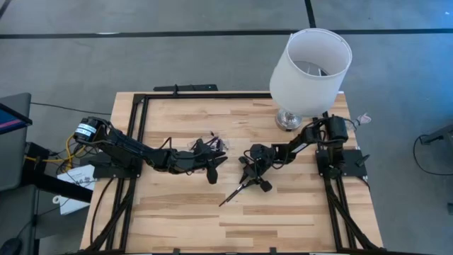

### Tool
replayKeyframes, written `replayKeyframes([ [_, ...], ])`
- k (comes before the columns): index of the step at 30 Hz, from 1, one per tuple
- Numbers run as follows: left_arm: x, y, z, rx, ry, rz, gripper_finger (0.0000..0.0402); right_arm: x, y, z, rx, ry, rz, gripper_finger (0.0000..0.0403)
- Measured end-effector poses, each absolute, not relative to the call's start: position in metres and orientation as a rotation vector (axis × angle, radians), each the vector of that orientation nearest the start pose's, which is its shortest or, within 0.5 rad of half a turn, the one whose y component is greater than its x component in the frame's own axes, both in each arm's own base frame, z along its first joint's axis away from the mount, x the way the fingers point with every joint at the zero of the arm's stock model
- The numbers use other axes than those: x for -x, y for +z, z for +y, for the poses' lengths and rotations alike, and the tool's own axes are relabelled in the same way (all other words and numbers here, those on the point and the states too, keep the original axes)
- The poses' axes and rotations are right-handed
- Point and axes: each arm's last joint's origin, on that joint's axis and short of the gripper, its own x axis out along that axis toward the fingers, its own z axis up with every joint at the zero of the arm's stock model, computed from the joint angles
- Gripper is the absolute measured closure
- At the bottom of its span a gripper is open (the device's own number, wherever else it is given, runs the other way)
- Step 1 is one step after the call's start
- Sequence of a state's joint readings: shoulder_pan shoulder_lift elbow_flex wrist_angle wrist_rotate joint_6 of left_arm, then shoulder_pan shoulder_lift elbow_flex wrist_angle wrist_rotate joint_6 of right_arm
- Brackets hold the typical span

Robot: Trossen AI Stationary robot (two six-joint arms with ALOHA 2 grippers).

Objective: Pick & Place Makeup Supplies
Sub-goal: Put the black makeup brush into the transparent organizer

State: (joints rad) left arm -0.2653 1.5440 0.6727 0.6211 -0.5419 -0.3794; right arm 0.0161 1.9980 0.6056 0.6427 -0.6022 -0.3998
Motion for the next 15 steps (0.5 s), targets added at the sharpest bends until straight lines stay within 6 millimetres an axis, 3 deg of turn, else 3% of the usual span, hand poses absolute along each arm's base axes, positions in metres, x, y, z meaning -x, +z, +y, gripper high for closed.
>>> replayKeyframes([
  [9, -0.2994, 0.1957, -0.0659, 0.276, 0.315, 0.175, 0.0308, -0.2891, 0.0525, 0.0145, 0.185, 0.636, 0.609, 0.0325],
  [15, -0.2994, 0.1957, -0.0660, 0.276, 0.314, 0.176, 0.0308, -0.2888, 0.0526, 0.0146, 0.127, 0.612, 0.623, 0.0324],
])
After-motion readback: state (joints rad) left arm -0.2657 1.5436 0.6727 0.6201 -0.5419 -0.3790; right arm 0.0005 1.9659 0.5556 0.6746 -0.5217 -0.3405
